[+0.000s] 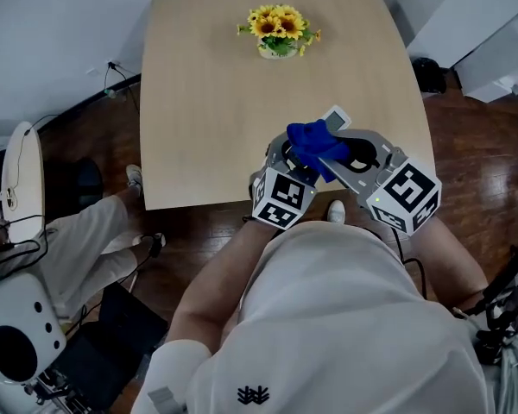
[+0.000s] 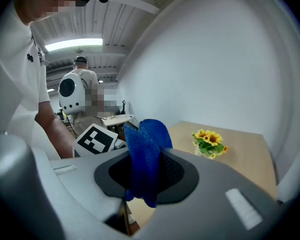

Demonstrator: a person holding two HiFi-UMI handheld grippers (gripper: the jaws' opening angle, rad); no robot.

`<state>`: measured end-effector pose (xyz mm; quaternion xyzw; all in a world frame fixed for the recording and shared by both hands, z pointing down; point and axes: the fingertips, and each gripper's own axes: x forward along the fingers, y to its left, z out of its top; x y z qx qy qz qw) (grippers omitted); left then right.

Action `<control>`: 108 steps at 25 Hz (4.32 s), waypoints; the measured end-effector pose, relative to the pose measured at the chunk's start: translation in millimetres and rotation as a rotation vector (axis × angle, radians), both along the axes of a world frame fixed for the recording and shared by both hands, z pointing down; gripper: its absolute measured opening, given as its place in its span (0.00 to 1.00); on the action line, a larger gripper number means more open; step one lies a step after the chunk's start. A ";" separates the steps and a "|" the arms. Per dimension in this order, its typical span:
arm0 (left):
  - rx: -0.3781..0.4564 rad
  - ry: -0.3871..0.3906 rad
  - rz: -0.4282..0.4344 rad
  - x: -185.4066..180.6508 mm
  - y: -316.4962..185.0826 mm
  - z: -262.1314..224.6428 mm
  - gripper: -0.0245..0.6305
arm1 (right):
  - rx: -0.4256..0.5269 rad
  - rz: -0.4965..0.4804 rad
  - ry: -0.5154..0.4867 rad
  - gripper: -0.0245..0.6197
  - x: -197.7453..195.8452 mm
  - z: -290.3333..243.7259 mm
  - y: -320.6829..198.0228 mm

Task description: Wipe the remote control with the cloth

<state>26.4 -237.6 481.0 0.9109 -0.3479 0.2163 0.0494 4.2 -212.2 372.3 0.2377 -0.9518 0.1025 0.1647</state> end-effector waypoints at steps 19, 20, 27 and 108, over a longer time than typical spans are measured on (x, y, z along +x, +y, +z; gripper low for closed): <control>0.048 0.035 -0.051 -50.3 25.4 -15.2 0.45 | 0.014 0.106 0.150 0.17 20.9 36.9 -44.5; 0.049 0.035 -0.052 -51.3 25.7 -15.3 0.45 | 0.016 0.126 0.156 0.17 28.0 37.1 -49.6; 0.046 0.043 -0.051 -54.5 21.7 -14.0 0.45 | 0.023 0.184 0.129 0.17 40.1 19.6 -61.2; -0.097 -0.022 -0.174 -109.1 -50.4 83.9 0.45 | -0.268 0.392 0.072 0.17 113.9 94.5 -46.3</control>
